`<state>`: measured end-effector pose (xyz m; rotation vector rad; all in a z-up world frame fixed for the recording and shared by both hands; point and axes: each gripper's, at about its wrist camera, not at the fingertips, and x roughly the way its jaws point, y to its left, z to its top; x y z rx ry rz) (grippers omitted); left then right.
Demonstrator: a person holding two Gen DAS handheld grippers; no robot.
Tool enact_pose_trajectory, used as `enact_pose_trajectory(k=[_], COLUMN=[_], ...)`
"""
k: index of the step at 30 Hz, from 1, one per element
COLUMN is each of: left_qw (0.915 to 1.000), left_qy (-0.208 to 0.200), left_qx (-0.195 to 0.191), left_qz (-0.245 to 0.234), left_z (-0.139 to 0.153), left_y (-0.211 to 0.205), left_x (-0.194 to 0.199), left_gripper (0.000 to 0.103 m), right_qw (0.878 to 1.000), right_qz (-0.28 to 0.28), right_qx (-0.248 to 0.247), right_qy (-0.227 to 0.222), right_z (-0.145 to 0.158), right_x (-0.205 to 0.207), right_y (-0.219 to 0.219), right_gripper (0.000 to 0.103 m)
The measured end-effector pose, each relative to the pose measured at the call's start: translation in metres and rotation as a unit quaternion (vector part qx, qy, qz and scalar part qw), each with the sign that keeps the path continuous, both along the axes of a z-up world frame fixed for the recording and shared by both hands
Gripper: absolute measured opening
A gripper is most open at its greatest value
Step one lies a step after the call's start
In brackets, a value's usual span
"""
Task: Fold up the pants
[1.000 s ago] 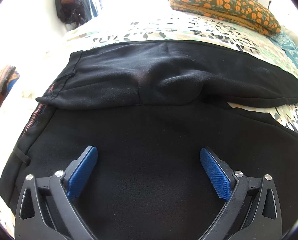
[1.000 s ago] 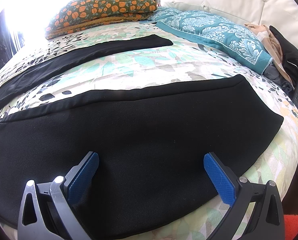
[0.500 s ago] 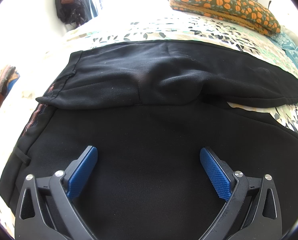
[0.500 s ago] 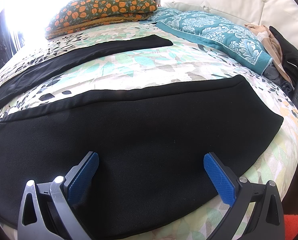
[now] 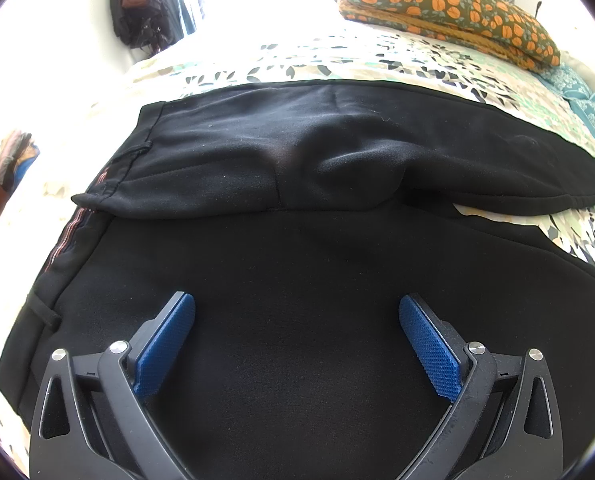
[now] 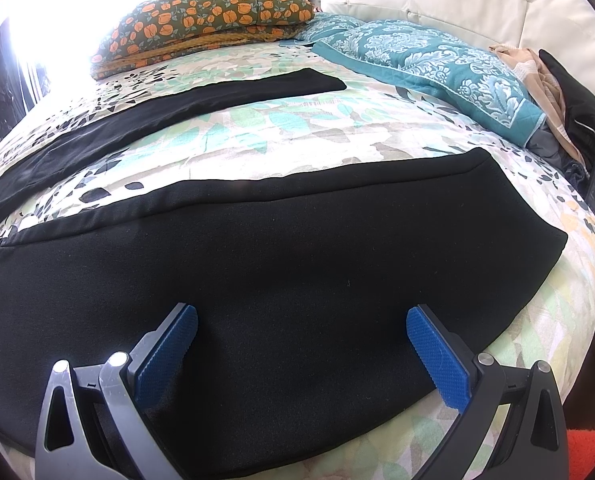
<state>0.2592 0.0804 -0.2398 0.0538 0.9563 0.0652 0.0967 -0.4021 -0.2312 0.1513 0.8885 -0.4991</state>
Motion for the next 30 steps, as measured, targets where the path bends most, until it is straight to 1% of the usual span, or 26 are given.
enact_pose_trajectory(k=[3,5,6,7,9,12,14,16,18,19,21,23,25,26,27,29,30], left_qw=[1.0000,1.0000,1.0000,1.0000,1.0000,1.0000,1.0000,1.0000,1.0000,1.0000,1.0000,1.0000,1.0000,1.0000,1.0000,0.9998,0.9997], left_qy=[0.000,0.000,0.000,0.000,0.000,0.000,0.000,0.000,0.002,0.003,0.000,-0.003,-0.006,-0.006,-0.008,-0.011,-0.012], left_qx=[0.000,0.000,0.000,0.000,0.000,0.000,0.000,0.002,0.001,0.001,0.001,0.005,0.006,0.004,-0.001,-0.014,-0.020], left_qz=[0.000,0.000,0.000,0.000,0.000,0.000,0.000,0.000,0.000,0.000,0.000,0.000,0.000,0.000,0.001,0.001,0.002], left_z=[0.000,0.000,0.000,0.000,0.000,0.001,0.001,-0.004,-0.005,-0.005,-0.004,-0.005,-0.006,-0.006,-0.007,-0.008,-0.009], left_y=[0.000,0.000,0.000,0.000,0.000,0.001,0.001,-0.003,-0.002,-0.003,-0.003,-0.004,-0.005,-0.004,-0.004,0.000,0.002], left_x=[0.000,0.000,0.000,0.000,0.000,0.000,0.000,-0.002,-0.001,-0.001,-0.002,-0.002,-0.003,-0.003,-0.003,-0.003,-0.003], left_gripper=[0.103,0.103,0.103,0.103,0.103,0.103,0.103,0.103,0.103,0.103,0.103,0.103,0.103,0.103,0.103,0.103,0.103], right_qw=[1.000,0.999,1.000,0.999,0.998,0.993,0.990,0.990,0.992,0.993,0.994,0.990,0.987,0.987,0.989,0.990,0.988], right_qz=[0.010,0.022,0.021,0.022,0.041,0.087,0.114,0.125,0.112,0.100,0.053,0.007,-0.016,-0.016,-0.009,0.006,0.013], right_qx=[0.007,0.015,0.018,0.022,0.028,0.044,0.049,0.050,0.046,0.058,0.091,0.136,0.155,0.151,0.138,0.104,0.094], right_qy=[0.010,0.023,0.007,-0.018,-0.048,-0.063,-0.063,-0.051,-0.031,-0.016,0.019,0.044,0.046,0.047,0.057,0.098,0.120], right_z=[0.002,0.011,0.020,0.031,0.053,0.083,0.101,0.109,0.107,0.102,0.085,0.067,0.054,0.049,0.043,0.028,0.020], right_x=[0.001,0.000,-0.004,-0.007,0.000,0.043,0.086,0.137,0.191,0.218,0.263,0.302,0.330,0.342,0.355,0.380,0.390], right_y=[-0.001,-0.002,-0.003,-0.003,-0.003,-0.018,-0.041,-0.071,-0.111,-0.134,-0.181,-0.219,-0.238,-0.240,-0.240,-0.232,-0.230], right_gripper=[0.103,0.103,0.103,0.103,0.103,0.103,0.103,0.103,0.103,0.103,0.103,0.103,0.101,0.099,0.096,0.087,0.074])
